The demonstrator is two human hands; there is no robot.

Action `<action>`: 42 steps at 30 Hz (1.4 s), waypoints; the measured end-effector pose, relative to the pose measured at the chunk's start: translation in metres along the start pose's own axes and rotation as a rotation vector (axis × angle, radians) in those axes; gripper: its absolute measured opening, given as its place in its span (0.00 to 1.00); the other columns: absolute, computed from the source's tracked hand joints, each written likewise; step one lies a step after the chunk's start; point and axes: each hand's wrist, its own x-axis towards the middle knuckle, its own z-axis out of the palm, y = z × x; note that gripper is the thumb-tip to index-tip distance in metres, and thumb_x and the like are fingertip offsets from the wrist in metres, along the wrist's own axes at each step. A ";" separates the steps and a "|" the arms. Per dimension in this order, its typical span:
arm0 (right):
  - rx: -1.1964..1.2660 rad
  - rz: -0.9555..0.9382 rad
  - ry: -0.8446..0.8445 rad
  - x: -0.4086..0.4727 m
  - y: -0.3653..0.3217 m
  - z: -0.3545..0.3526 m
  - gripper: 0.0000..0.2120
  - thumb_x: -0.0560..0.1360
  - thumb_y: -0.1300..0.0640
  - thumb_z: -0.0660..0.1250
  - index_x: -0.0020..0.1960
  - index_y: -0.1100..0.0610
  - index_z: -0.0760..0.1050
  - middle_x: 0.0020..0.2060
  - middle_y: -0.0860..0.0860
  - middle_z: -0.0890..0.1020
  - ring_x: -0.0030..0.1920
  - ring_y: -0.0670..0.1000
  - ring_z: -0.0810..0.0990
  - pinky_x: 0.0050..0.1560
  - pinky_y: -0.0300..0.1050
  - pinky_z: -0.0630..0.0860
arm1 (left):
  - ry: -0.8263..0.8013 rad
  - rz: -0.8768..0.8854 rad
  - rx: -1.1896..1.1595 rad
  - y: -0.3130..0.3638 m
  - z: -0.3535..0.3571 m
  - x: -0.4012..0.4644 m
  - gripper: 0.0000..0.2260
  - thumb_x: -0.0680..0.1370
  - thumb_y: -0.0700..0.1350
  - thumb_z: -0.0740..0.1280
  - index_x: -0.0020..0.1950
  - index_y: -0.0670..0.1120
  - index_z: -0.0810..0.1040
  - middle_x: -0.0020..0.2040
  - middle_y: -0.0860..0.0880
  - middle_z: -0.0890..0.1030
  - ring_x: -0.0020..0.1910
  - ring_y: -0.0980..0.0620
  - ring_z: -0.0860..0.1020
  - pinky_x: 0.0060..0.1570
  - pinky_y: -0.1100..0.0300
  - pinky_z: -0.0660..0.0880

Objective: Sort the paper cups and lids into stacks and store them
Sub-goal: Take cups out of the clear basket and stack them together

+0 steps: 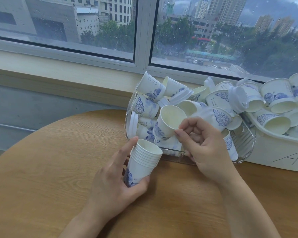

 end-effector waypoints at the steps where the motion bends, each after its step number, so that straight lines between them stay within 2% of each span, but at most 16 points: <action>1: 0.075 0.036 -0.027 0.000 -0.002 0.000 0.10 0.75 0.55 0.74 0.51 0.59 0.78 0.35 0.49 0.77 0.27 0.50 0.68 0.26 0.36 0.65 | -0.003 -0.001 -0.004 -0.001 0.000 0.000 0.43 0.65 0.56 0.77 0.78 0.66 0.65 0.59 0.67 0.77 0.48 0.59 0.81 0.42 0.65 0.77; 3: 0.167 0.100 -0.092 -0.001 -0.004 0.001 0.11 0.75 0.57 0.72 0.51 0.63 0.77 0.34 0.49 0.77 0.26 0.47 0.68 0.23 0.36 0.64 | -0.008 -0.006 -0.011 -0.002 0.000 0.000 0.43 0.66 0.57 0.77 0.79 0.66 0.64 0.58 0.66 0.78 0.48 0.59 0.81 0.42 0.63 0.79; 7: 0.219 0.186 -0.227 -0.002 -0.001 0.000 0.09 0.75 0.57 0.72 0.51 0.61 0.78 0.33 0.50 0.76 0.26 0.46 0.68 0.22 0.36 0.65 | -0.012 0.002 -0.030 -0.003 0.002 0.000 0.43 0.66 0.57 0.76 0.80 0.65 0.63 0.59 0.64 0.78 0.49 0.56 0.81 0.41 0.57 0.81; 11: 0.253 0.242 -0.258 -0.002 0.001 0.000 0.10 0.74 0.56 0.73 0.51 0.60 0.78 0.33 0.51 0.75 0.27 0.46 0.68 0.22 0.36 0.65 | -0.011 0.023 -0.022 -0.001 0.000 0.000 0.43 0.67 0.58 0.76 0.80 0.65 0.63 0.60 0.67 0.77 0.49 0.57 0.82 0.42 0.61 0.80; 15: 0.250 0.297 -0.300 -0.002 0.002 0.000 0.10 0.74 0.54 0.73 0.50 0.60 0.79 0.34 0.53 0.76 0.26 0.46 0.69 0.22 0.36 0.66 | -0.010 0.045 -0.036 0.000 0.000 0.000 0.43 0.67 0.54 0.78 0.80 0.62 0.64 0.60 0.65 0.78 0.48 0.57 0.82 0.42 0.62 0.79; 21: 0.201 0.382 -0.365 -0.003 0.002 -0.002 0.13 0.76 0.53 0.72 0.54 0.62 0.79 0.33 0.52 0.76 0.27 0.44 0.69 0.23 0.35 0.65 | -0.009 0.069 -0.056 0.002 0.000 -0.001 0.43 0.68 0.53 0.78 0.81 0.59 0.65 0.59 0.63 0.79 0.50 0.57 0.82 0.44 0.60 0.80; 24: 0.187 0.399 -0.349 -0.002 0.002 -0.006 0.19 0.74 0.49 0.75 0.56 0.62 0.81 0.34 0.52 0.76 0.28 0.45 0.68 0.24 0.36 0.65 | -0.009 0.070 -0.065 0.004 0.000 -0.001 0.42 0.68 0.53 0.78 0.80 0.60 0.65 0.59 0.64 0.79 0.49 0.57 0.82 0.44 0.62 0.79; 27: 0.178 0.415 -0.334 -0.003 0.004 -0.012 0.18 0.75 0.46 0.77 0.54 0.60 0.83 0.34 0.52 0.76 0.28 0.45 0.68 0.24 0.36 0.64 | 0.001 0.059 -0.084 0.003 0.001 -0.002 0.43 0.68 0.53 0.78 0.81 0.60 0.64 0.60 0.63 0.79 0.48 0.55 0.82 0.44 0.60 0.80; 31: 0.179 0.461 -0.301 -0.010 0.005 -0.021 0.22 0.73 0.41 0.69 0.51 0.61 0.83 0.33 0.52 0.76 0.26 0.45 0.67 0.22 0.36 0.62 | 0.016 0.062 -0.091 0.010 0.006 -0.004 0.44 0.68 0.55 0.77 0.82 0.61 0.62 0.61 0.63 0.79 0.49 0.55 0.82 0.43 0.64 0.79; 35: 0.194 0.516 -0.230 -0.015 0.003 -0.035 0.25 0.74 0.38 0.66 0.49 0.61 0.83 0.31 0.52 0.76 0.25 0.44 0.68 0.20 0.35 0.62 | 0.030 0.046 -0.116 0.023 0.020 -0.007 0.45 0.67 0.57 0.77 0.82 0.64 0.61 0.62 0.60 0.80 0.46 0.55 0.82 0.44 0.63 0.79; 38: 0.207 0.513 -0.167 -0.017 -0.001 -0.045 0.23 0.75 0.39 0.67 0.45 0.59 0.84 0.30 0.52 0.77 0.24 0.44 0.68 0.20 0.36 0.62 | 0.047 0.048 -0.124 0.035 0.032 -0.009 0.45 0.67 0.56 0.77 0.81 0.64 0.61 0.63 0.60 0.81 0.50 0.57 0.82 0.45 0.65 0.79; 42: 0.174 0.422 -0.117 -0.019 -0.004 -0.053 0.18 0.75 0.44 0.70 0.46 0.61 0.82 0.32 0.54 0.77 0.24 0.45 0.68 0.22 0.36 0.63 | 0.098 0.005 -0.153 0.049 0.047 -0.006 0.44 0.66 0.56 0.78 0.79 0.66 0.64 0.59 0.60 0.81 0.41 0.54 0.82 0.42 0.62 0.79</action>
